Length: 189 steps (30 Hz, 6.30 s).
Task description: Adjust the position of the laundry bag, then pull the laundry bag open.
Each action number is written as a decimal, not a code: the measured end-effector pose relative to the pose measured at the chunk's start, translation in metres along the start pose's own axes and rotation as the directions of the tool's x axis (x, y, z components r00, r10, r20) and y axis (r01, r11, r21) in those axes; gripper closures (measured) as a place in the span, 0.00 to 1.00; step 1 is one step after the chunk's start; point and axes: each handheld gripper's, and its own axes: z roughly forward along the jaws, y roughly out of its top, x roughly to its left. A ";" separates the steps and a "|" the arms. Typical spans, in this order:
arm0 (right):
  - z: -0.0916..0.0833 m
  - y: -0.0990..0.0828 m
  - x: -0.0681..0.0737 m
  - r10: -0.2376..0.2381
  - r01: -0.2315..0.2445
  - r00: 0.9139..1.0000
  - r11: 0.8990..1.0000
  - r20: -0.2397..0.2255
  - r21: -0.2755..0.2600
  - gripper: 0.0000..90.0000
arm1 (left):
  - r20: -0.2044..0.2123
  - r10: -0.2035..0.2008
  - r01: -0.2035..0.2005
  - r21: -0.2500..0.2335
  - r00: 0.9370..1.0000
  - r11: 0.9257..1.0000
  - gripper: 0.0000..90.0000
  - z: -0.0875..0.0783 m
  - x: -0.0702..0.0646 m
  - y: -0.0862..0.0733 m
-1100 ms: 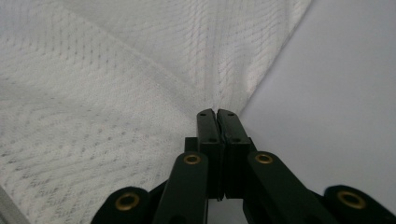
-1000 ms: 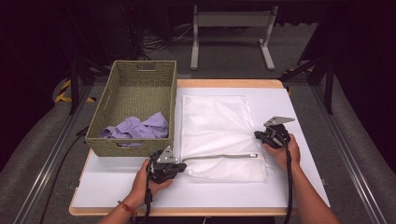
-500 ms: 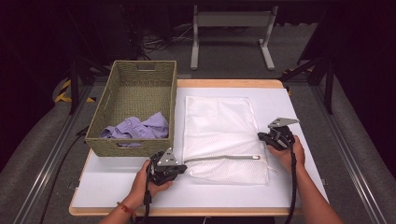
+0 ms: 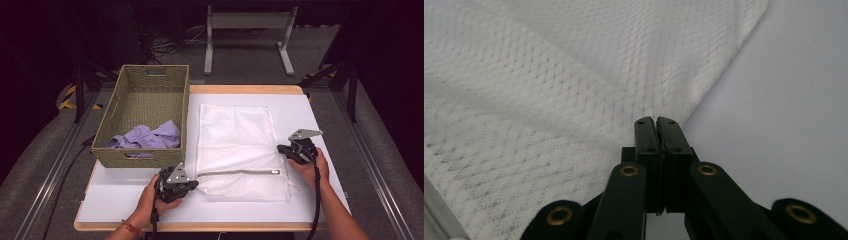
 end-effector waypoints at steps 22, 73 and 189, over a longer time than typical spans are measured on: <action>0.008 0.000 -0.003 0.044 -0.042 0.998 0.998 0.047 -0.039 0.59 | -0.014 -0.065 0.064 -0.055 0.998 0.996 0.35 0.023 -0.006 0.018; 0.054 0.043 0.015 -0.013 0.013 1.000 1.000 0.001 -0.020 0.96 | -0.224 -0.033 0.034 -0.002 0.974 0.999 1.00 0.008 0.019 0.013; -0.073 -0.035 0.076 -0.206 0.189 0.973 0.969 -0.101 -0.162 1.00 | -0.012 0.048 -0.050 -0.155 0.999 0.987 0.60 -0.026 0.001 0.003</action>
